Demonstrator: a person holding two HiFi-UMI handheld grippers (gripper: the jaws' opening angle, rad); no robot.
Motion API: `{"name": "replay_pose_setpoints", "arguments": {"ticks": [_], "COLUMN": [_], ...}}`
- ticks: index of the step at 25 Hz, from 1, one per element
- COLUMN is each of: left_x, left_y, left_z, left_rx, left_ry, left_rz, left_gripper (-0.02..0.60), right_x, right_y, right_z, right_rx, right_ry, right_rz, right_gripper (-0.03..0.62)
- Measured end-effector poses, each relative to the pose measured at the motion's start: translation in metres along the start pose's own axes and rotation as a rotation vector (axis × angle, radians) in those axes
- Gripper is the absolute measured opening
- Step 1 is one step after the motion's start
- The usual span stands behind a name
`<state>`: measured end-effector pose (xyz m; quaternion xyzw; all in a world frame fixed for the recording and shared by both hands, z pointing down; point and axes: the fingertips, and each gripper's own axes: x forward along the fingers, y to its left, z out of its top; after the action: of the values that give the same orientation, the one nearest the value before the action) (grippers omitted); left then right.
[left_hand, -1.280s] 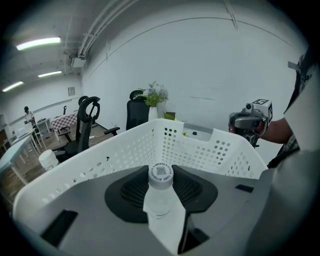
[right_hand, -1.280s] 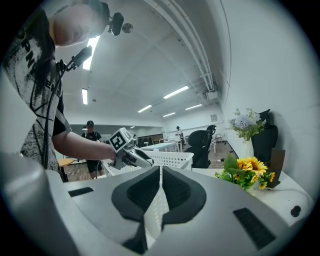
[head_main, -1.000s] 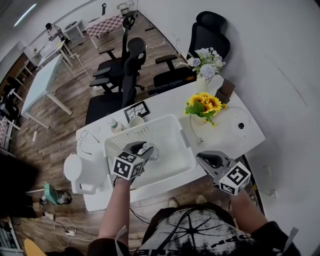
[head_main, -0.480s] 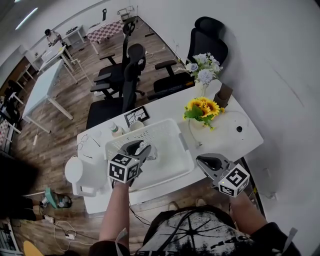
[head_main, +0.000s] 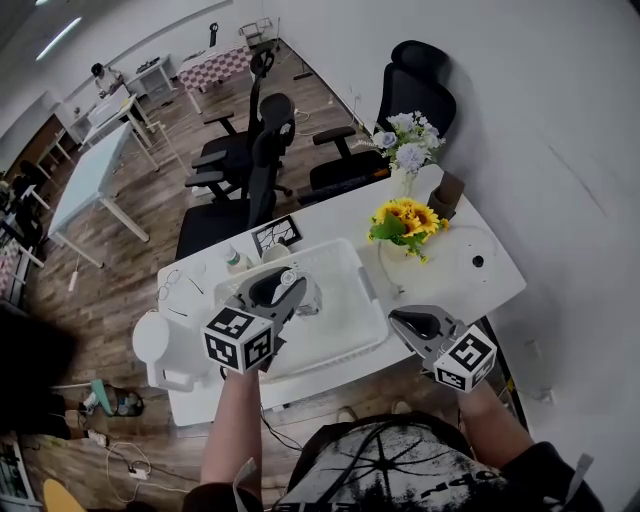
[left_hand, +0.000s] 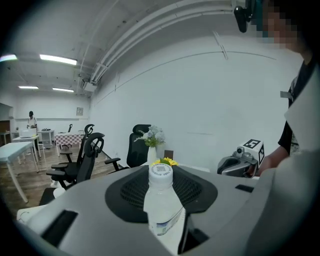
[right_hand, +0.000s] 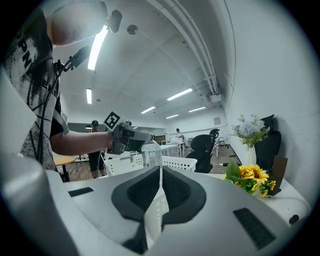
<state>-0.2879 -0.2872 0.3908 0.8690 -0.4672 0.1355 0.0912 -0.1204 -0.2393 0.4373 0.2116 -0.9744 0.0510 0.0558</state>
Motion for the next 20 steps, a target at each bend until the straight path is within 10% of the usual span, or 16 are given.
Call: {"name": "replay_pose_setpoints", "arguments": {"ticks": [20], "left_x": [0.006], "left_y": [-0.058], "left_z": [0.102], "left_rx": [0.058], "left_ry": [-0.189], "left_rz": [-0.148], "left_gripper": [0.149], "right_x": [-0.04], "right_y": [-0.012], "right_z": [0.006], "right_rx": [0.008], "right_ry": [-0.039], "right_rz": [-0.116], "right_gripper": [0.031]}}
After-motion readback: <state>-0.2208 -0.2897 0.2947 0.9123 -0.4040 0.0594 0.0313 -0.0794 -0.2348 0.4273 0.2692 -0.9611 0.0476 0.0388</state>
